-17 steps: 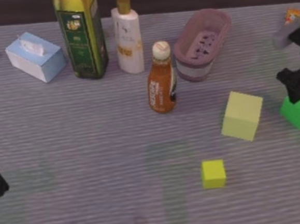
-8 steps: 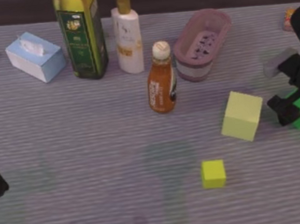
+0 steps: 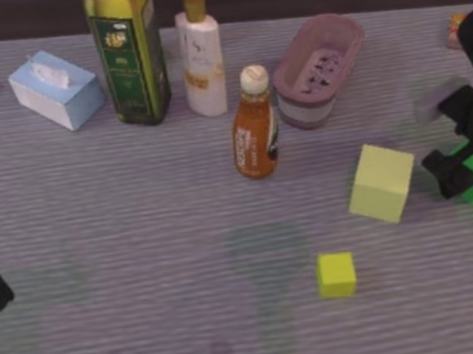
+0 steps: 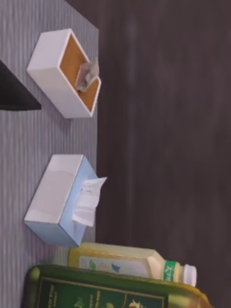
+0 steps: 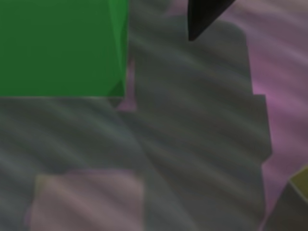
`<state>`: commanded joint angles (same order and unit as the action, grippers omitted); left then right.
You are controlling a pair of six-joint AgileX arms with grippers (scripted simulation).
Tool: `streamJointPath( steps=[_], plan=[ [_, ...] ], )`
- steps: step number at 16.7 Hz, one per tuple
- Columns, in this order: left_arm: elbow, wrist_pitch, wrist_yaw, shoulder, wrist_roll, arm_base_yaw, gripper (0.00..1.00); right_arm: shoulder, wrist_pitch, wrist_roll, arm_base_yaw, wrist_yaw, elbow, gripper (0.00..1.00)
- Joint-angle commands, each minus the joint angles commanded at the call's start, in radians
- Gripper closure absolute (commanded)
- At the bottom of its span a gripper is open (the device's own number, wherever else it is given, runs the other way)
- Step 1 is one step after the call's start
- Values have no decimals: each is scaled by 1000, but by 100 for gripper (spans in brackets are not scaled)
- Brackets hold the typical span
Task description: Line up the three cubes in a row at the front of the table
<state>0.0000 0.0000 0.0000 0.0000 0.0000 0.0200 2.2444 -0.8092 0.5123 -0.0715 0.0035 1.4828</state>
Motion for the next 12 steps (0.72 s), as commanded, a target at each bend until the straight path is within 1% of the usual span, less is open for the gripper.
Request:
streamJointPath(
  steps=[8,9,12],
  plan=[
    [0,0,0,0,0,0,0,0,0,0,0,0,0,98],
    [0,0,0,0,0,0,0,0,0,0,0,0,0,100],
    [0,0,0,0,0,0,0,0,0,0,0,0,0,100]
  ],
)
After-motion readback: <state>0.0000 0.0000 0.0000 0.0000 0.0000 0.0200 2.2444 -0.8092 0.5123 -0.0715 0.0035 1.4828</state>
